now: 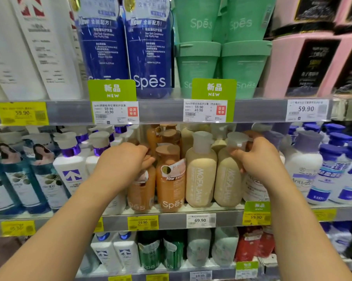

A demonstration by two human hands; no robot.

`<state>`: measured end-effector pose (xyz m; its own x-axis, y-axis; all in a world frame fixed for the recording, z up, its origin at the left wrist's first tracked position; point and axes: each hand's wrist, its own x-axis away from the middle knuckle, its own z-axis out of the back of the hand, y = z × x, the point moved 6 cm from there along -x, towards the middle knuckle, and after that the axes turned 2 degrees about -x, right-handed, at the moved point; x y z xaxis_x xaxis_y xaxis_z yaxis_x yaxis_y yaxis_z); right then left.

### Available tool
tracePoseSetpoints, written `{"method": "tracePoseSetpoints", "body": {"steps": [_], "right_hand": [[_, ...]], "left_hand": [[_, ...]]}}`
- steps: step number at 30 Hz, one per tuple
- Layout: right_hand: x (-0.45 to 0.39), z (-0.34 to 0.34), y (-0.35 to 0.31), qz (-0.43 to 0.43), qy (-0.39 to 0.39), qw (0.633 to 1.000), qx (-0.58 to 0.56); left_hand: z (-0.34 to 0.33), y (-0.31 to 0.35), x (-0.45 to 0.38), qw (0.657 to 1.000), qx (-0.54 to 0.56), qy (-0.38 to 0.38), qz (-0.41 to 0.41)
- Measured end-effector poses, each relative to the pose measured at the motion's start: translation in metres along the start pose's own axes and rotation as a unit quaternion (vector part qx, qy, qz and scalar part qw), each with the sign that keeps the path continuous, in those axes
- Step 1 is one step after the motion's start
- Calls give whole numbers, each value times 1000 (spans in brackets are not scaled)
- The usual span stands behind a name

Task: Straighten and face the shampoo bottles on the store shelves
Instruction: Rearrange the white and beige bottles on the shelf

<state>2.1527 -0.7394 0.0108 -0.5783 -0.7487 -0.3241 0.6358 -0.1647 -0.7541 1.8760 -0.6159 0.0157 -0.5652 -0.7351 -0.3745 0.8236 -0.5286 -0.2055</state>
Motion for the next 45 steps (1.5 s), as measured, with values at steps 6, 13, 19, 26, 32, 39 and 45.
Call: {"method": "tracePoseSetpoints", "body": {"steps": [6, 13, 19, 26, 32, 39, 45], "right_hand": [[-2, -2, 0, 5, -3, 999, 44], [-1, -4, 5, -16, -9, 999, 43], [5, 1, 0, -3, -5, 1000, 7], [8, 14, 2, 12, -3, 998, -67], [11, 23, 7, 32, -27, 997, -63], [7, 24, 8, 50, -51, 995, -66], [2, 29, 9, 46, -56, 992, -101]], "left_hand": [[-3, -3, -3, 999, -15, -19, -42], [2, 1, -5, 994, -20, -96, -56], [-3, -1, -11, 993, -4, -104, -57], [-9, 2, -23, 991, -39, -129, -27], [-3, 5, -20, 982, -125, -141, 15], [3, 5, -21, 980, -134, -135, 56], [9, 12, -18, 976, -157, -133, 66]]}}
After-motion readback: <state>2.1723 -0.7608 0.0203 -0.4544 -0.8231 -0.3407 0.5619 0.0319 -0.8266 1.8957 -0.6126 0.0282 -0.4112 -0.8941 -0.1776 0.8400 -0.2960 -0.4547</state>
